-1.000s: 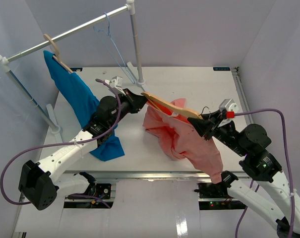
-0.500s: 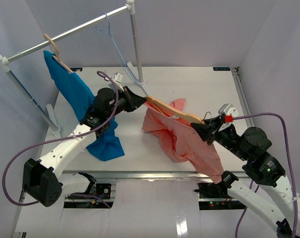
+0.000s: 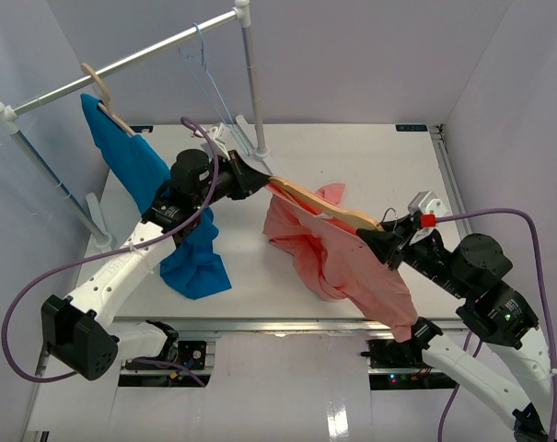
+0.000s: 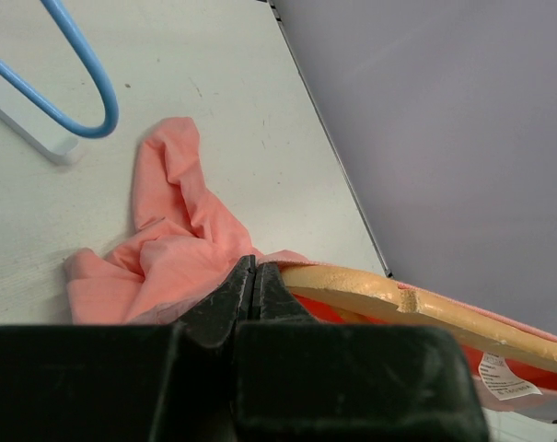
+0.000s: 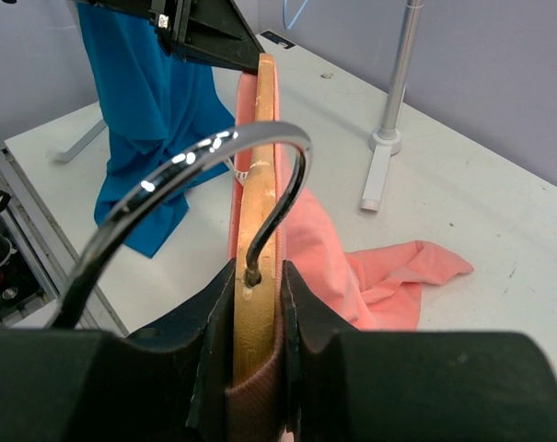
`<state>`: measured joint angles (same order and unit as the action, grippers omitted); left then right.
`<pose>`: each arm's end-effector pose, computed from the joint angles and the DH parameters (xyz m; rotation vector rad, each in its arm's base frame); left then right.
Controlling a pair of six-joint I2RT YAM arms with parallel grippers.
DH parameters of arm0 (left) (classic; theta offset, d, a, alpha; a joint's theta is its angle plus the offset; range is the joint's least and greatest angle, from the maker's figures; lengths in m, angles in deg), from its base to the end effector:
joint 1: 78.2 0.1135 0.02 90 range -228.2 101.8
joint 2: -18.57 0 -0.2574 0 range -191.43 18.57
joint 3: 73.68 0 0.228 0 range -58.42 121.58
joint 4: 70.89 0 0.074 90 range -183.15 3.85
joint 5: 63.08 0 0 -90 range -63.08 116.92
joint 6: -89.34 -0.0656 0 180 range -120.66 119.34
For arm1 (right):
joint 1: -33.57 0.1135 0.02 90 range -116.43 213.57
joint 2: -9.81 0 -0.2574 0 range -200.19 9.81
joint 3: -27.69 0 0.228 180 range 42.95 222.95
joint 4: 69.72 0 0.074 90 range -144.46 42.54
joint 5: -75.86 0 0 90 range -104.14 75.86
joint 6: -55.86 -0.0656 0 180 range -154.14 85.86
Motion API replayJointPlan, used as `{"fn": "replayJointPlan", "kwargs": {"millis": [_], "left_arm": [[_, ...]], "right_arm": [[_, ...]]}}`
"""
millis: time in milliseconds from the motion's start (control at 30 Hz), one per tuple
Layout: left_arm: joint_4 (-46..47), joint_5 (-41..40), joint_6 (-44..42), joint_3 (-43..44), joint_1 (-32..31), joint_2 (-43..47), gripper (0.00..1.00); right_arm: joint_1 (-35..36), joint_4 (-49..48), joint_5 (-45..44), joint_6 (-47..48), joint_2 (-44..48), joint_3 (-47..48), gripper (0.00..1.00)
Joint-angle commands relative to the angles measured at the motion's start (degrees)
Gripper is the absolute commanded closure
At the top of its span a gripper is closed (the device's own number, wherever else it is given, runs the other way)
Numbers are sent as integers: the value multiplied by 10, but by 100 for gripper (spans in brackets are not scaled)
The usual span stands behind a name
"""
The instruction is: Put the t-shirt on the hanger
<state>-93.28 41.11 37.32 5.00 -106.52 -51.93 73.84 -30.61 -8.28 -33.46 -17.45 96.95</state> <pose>0.2504 -0.1532 0.3548 0.0238 1.9391 -1.0227 0.0717 0.0696 0.3910 -0.6210 1.4243 0.6274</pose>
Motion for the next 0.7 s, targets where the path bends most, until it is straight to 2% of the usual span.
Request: {"fn": "replayJointPlan", "kwargs": {"millis": [0,400,667], "left_arm": [[-24,-166,-59,58,63,-21,100],[-67,-186,-113,109,65,-31,100],[-65,-152,-136,116,65,-25,100]], "right_arm": [[-4,80,1,19,14,37,92],[-5,124,1,28,-7,47,92],[-4,143,11,33,-63,79,92]]}}
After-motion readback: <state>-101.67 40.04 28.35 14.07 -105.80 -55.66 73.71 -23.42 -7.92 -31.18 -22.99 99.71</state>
